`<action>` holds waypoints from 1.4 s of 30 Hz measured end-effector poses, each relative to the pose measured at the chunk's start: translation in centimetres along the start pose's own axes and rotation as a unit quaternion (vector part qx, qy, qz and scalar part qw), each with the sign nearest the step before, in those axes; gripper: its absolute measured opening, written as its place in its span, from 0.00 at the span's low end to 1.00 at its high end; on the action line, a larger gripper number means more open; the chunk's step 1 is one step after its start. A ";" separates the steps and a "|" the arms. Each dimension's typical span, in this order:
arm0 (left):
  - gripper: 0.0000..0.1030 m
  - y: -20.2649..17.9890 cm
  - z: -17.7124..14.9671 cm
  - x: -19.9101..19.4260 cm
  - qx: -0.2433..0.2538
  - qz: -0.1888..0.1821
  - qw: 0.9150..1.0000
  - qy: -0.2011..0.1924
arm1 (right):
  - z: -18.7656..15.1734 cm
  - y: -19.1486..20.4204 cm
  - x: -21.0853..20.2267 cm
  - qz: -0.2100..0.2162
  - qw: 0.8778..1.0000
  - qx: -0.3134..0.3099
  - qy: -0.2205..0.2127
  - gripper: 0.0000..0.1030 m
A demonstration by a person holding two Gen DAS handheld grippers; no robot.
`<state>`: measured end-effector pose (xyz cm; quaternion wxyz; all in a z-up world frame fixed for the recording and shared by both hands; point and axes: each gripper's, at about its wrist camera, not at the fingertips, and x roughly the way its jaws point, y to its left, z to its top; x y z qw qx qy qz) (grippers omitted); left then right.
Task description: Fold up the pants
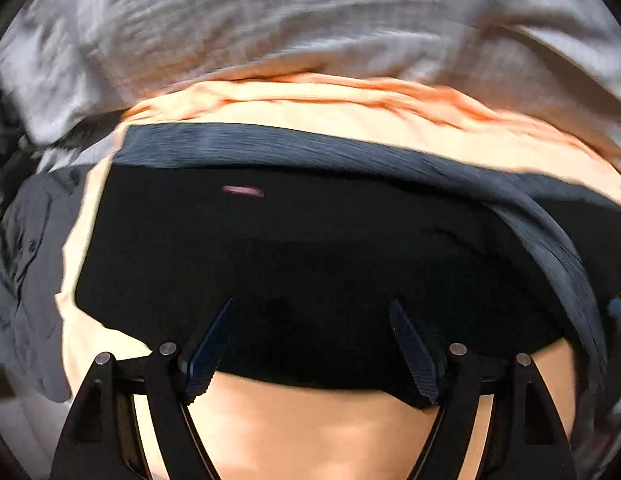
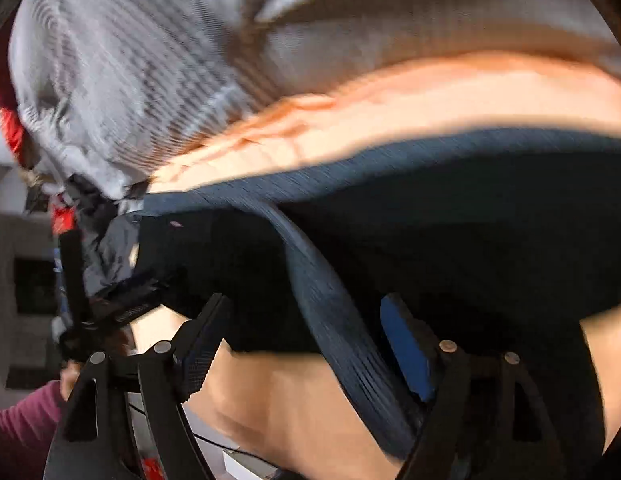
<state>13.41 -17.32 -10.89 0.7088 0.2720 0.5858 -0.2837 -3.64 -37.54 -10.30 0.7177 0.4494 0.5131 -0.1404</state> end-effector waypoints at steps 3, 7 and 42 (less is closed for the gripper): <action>0.77 -3.8 -1.9 -0.3 0.045 -0.033 0.998 0.004 | -4.8 -3.5 -2.4 -0.040 0.998 0.040 -0.012 0.78; 0.77 -7.6 -4.2 -0.6 0.081 -0.065 0.995 0.013 | -12.9 -9.1 -6.8 -0.086 0.987 0.133 -0.040 0.78; 0.77 -27.8 -10.2 0.3 0.164 -0.130 0.974 0.085 | -22.2 -20.0 -9.7 0.141 0.949 0.264 -0.098 0.03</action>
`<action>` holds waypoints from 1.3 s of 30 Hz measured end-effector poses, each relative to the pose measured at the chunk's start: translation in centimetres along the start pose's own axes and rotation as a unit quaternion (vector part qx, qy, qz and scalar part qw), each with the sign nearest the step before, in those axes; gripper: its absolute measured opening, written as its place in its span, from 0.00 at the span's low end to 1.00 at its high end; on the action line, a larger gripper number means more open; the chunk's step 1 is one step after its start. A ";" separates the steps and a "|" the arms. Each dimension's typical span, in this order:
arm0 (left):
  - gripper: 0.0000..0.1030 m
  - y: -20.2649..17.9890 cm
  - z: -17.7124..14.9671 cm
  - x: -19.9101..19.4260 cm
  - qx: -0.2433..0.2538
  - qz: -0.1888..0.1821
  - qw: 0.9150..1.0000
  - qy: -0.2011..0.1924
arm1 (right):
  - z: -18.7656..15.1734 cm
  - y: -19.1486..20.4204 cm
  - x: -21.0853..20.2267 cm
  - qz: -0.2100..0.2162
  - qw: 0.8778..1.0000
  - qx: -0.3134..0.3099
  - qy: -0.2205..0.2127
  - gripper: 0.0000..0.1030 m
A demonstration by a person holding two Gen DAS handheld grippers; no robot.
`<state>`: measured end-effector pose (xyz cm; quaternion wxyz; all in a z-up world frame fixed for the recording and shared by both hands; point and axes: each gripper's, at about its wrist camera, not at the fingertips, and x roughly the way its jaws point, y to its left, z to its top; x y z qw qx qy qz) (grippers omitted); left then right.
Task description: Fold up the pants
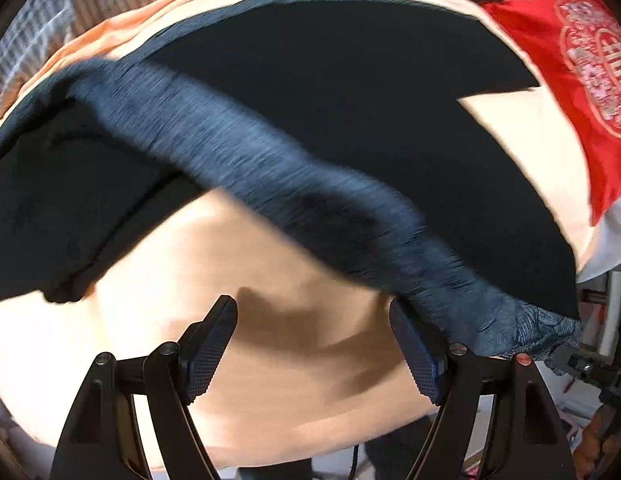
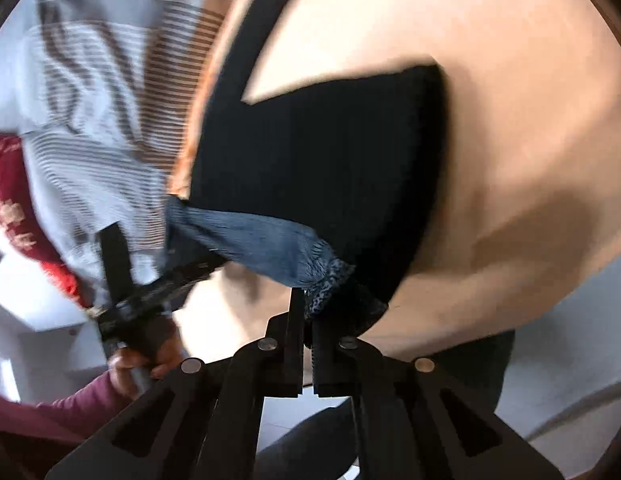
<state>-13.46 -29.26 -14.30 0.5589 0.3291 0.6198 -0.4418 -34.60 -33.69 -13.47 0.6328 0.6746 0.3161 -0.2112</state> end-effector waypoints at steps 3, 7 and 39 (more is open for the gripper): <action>0.77 -1.6 1.5 -0.6 -0.004 -0.017 1.000 -0.006 | 1.7 1.6 -1.8 0.026 1.000 -0.012 -0.007 0.03; 0.77 -3.1 4.5 -2.7 -0.020 -0.041 0.999 -0.030 | 6.2 4.8 -4.1 0.063 0.997 -0.031 -0.032 0.03; 0.77 3.9 14.3 1.5 -0.160 0.121 0.977 -0.068 | 37.7 11.2 0.3 -0.194 0.968 -0.154 -0.020 0.60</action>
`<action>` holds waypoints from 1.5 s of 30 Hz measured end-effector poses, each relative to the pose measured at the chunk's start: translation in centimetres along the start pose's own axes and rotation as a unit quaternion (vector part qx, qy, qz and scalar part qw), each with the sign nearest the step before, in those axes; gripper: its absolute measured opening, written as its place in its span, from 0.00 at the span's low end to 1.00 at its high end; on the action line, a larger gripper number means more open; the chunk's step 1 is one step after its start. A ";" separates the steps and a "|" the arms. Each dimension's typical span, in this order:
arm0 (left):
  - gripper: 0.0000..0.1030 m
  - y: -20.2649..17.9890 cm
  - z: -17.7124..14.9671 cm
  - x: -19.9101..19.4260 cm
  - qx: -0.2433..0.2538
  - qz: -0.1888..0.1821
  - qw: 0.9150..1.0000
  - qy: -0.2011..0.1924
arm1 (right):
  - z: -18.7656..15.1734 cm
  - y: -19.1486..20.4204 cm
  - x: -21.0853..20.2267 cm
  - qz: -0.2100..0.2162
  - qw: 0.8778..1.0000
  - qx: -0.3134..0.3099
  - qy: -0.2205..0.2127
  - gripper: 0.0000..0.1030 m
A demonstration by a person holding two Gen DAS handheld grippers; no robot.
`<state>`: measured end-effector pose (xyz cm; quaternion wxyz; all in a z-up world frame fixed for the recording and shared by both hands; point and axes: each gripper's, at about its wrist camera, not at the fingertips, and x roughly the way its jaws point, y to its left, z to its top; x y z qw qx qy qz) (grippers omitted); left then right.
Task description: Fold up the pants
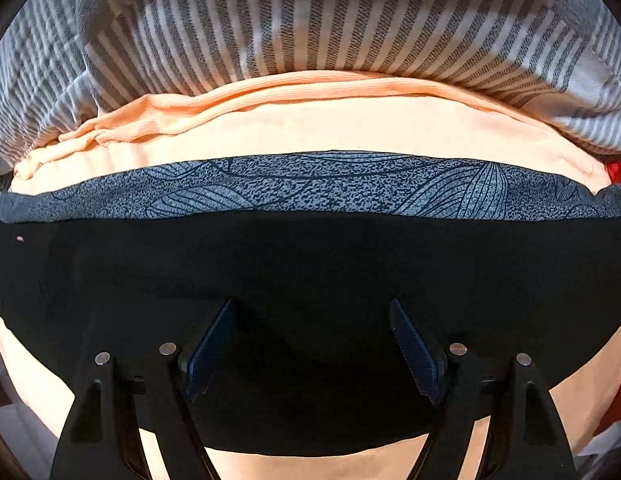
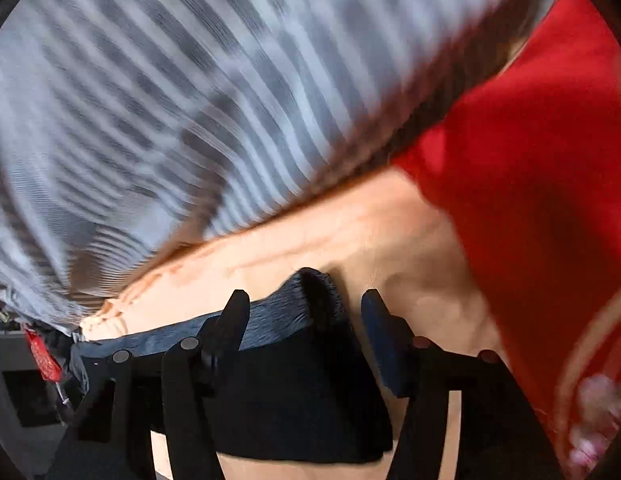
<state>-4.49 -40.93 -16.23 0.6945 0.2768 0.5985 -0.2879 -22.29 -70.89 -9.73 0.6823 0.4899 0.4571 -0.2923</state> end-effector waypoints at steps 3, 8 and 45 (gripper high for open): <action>0.77 -0.8 -0.7 -0.4 0.019 0.005 1.000 -0.007 | -1.8 0.8 -1.7 0.017 1.000 -0.021 0.002 0.56; 0.77 -1.6 -2.3 -1.2 0.048 0.006 0.999 -0.003 | -7.3 0.3 1.1 -0.064 0.994 -0.064 0.055 0.50; 0.77 0.3 0.6 -2.5 -0.001 0.023 1.000 -0.020 | -3.0 0.8 2.6 -0.069 0.989 -0.126 0.031 0.23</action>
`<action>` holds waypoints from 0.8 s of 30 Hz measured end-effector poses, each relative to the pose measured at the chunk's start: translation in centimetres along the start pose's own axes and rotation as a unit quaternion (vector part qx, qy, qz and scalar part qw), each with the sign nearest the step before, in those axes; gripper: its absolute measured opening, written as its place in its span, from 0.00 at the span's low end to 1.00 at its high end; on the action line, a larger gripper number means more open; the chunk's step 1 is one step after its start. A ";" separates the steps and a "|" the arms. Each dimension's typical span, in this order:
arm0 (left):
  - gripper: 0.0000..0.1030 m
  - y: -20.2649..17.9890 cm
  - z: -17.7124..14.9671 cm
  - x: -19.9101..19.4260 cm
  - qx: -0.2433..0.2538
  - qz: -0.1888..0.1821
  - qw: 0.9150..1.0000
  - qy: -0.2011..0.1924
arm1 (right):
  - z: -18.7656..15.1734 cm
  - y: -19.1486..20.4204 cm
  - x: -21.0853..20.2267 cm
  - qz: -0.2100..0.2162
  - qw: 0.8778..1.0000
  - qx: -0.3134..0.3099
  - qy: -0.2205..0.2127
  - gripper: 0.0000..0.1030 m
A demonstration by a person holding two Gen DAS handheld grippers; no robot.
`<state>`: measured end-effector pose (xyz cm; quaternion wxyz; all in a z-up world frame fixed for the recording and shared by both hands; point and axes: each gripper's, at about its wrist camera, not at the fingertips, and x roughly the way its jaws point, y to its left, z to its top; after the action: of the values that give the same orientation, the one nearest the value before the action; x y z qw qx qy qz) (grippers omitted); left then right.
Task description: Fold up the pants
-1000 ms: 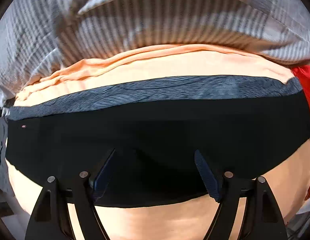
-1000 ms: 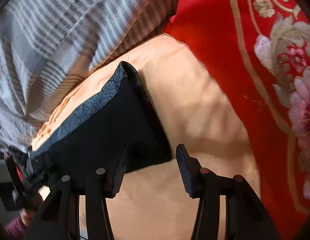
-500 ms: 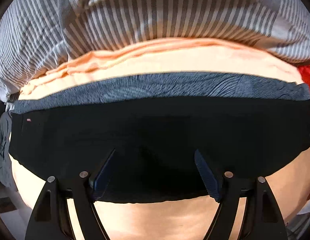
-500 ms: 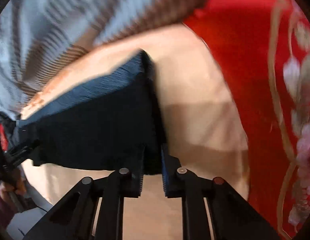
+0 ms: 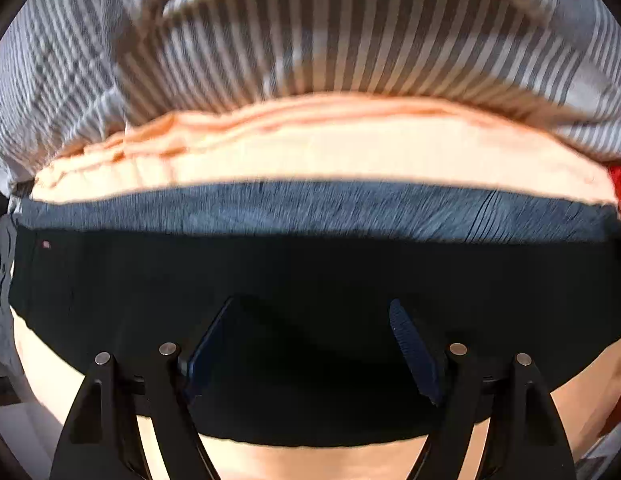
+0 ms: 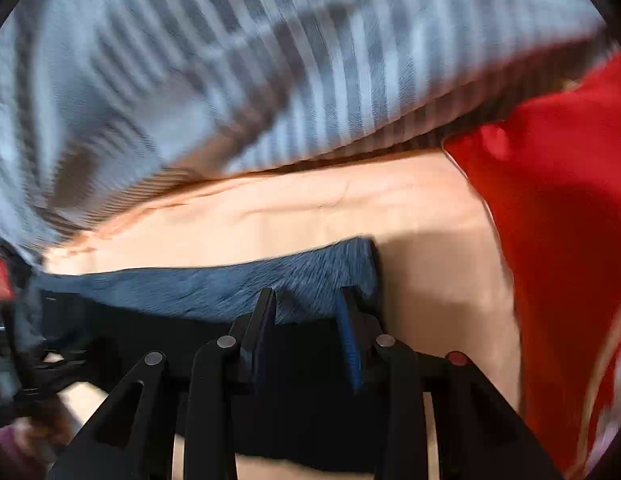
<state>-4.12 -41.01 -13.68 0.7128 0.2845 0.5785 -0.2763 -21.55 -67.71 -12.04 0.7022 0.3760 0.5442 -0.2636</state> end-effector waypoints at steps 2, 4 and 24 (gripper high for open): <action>0.77 0.1 1.0 -0.4 0.001 -0.002 1.000 -0.013 | 0.5 -1.5 1.0 -0.017 0.999 0.030 0.004 0.00; 0.77 0.4 1.9 -0.3 0.000 0.004 1.000 -0.018 | 0.6 -3.4 0.2 0.002 0.996 0.090 -0.001 0.00; 0.86 13.8 5.2 3.1 -0.109 0.087 0.990 -0.012 | -5.4 2.6 -1.7 -0.009 1.000 -0.001 0.030 0.52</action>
<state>9.88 -35.58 -14.70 0.7678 0.2512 0.5694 -0.1520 -23.08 -61.85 -10.46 0.6835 0.3778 0.5689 -0.2577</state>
